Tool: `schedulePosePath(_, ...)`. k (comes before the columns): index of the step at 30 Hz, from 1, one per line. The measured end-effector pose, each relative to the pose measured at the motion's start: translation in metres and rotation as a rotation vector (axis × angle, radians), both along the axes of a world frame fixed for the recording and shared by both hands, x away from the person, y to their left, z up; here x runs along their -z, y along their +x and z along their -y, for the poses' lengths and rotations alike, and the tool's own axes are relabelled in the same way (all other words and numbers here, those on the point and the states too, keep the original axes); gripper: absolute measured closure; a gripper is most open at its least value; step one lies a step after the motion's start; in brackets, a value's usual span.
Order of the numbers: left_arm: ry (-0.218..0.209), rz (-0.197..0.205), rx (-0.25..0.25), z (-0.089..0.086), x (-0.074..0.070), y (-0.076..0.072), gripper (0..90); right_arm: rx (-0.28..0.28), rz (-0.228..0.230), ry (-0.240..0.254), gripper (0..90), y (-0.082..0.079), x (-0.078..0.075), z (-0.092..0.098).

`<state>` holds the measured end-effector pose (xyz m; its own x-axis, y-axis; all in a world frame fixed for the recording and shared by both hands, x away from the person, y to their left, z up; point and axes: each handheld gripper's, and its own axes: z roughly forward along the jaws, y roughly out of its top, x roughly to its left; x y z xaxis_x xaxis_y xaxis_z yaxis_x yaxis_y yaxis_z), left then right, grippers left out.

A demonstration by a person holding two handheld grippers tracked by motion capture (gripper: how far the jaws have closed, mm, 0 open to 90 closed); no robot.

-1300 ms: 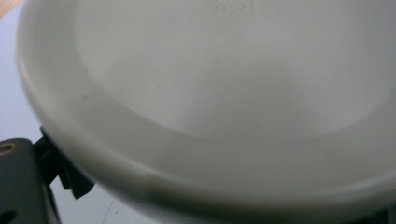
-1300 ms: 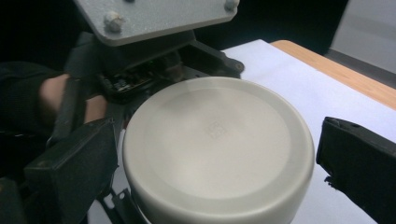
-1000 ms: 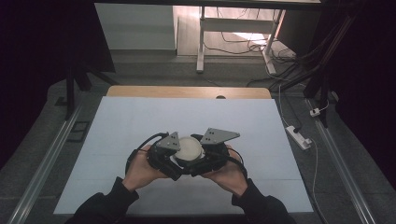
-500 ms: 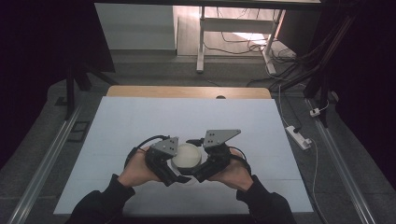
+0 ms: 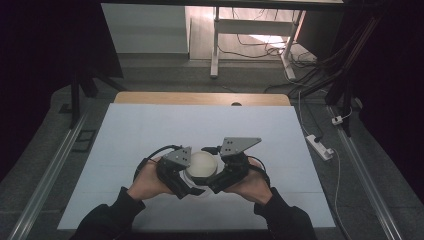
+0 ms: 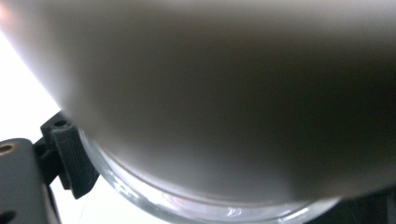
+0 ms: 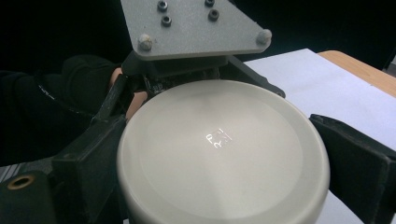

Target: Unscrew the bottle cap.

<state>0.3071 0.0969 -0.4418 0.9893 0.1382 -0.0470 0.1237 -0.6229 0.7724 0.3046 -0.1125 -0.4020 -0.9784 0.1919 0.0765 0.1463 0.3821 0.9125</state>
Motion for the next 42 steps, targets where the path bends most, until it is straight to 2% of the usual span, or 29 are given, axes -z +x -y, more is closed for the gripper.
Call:
schedulePosePath(14,-0.002,0.003,-0.059,-0.009,0.001,0.006,7.4,0.031,0.015,0.006,7.6,0.000,-0.004,0.007)
schedulePosePath(23,-0.003,-0.004,-0.124,-0.013,0.004,0.012,7.4,0.049,0.016,0.007,7.6,-0.003,-0.005,0.012)
schedulePosePath(36,-0.004,-0.002,-0.184,-0.017,0.005,0.019,7.4,0.083,0.013,-0.007,7.5,-0.008,0.003,0.020)
schedulePosePath(42,-0.002,-0.002,-0.220,-0.020,0.007,0.025,7.4,0.097,0.028,-0.012,7.6,-0.012,0.007,0.022)
